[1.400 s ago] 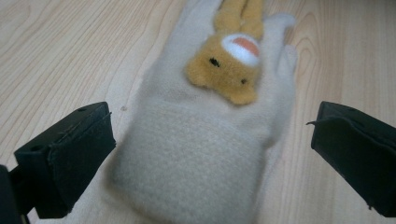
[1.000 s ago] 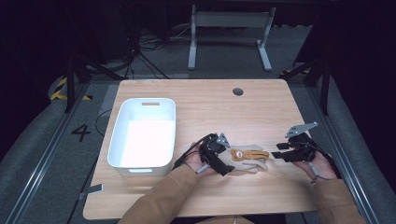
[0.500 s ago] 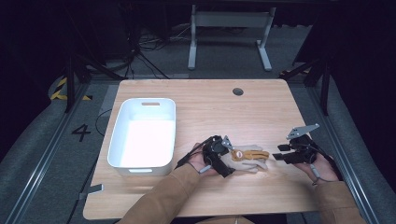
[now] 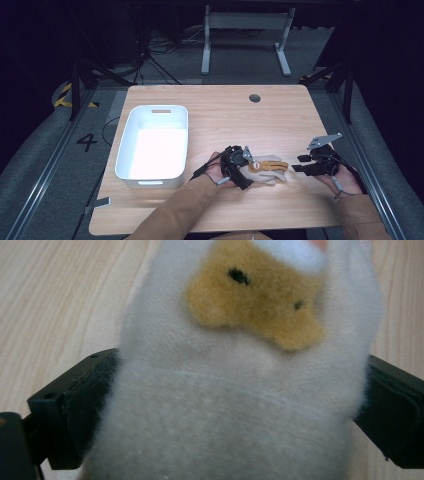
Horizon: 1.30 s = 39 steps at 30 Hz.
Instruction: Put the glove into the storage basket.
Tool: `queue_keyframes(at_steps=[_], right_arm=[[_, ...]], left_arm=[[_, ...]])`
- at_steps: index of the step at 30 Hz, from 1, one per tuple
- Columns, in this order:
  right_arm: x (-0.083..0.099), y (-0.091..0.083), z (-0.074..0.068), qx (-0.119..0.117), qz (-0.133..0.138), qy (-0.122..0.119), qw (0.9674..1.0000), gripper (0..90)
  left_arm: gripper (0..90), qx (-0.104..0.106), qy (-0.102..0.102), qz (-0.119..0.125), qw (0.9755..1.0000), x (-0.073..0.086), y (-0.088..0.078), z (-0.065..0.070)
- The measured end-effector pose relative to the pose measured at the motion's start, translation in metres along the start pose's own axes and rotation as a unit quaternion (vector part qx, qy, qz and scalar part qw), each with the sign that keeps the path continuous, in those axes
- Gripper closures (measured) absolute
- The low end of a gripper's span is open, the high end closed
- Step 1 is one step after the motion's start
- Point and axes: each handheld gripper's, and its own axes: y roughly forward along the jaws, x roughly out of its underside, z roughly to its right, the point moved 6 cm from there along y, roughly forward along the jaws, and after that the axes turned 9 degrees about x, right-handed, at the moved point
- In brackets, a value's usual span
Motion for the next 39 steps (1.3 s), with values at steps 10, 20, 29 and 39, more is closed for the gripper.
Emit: queue_keyframes(at_steps=[10,20,29,39], right_arm=[[0.0,0.001,-0.001,-0.001,0.002,-0.003,1.0,52.5],[-0.001,-0.001,-0.001,0.002,0.008,-0.002,1.0,52.5],[-0.001,-0.003,0.0,0.004,0.013,-0.001,0.9999,52.4],[0.0,-0.001,0.005,0.01,0.015,0.004,0.9998,52.1]], left_arm=[[19.9,0.016,0.003,-0.01,0.9998,-0.002,-0.004,0.004],[60.7,0.021,0.012,-0.022,0.9995,-0.004,-0.011,0.011],[70.0,0.018,-0.02,-0.02,0.9994,-0.004,-0.012,0.011],[71.2,0.029,-0.034,-0.019,0.9988,-0.006,-0.02,0.013]])
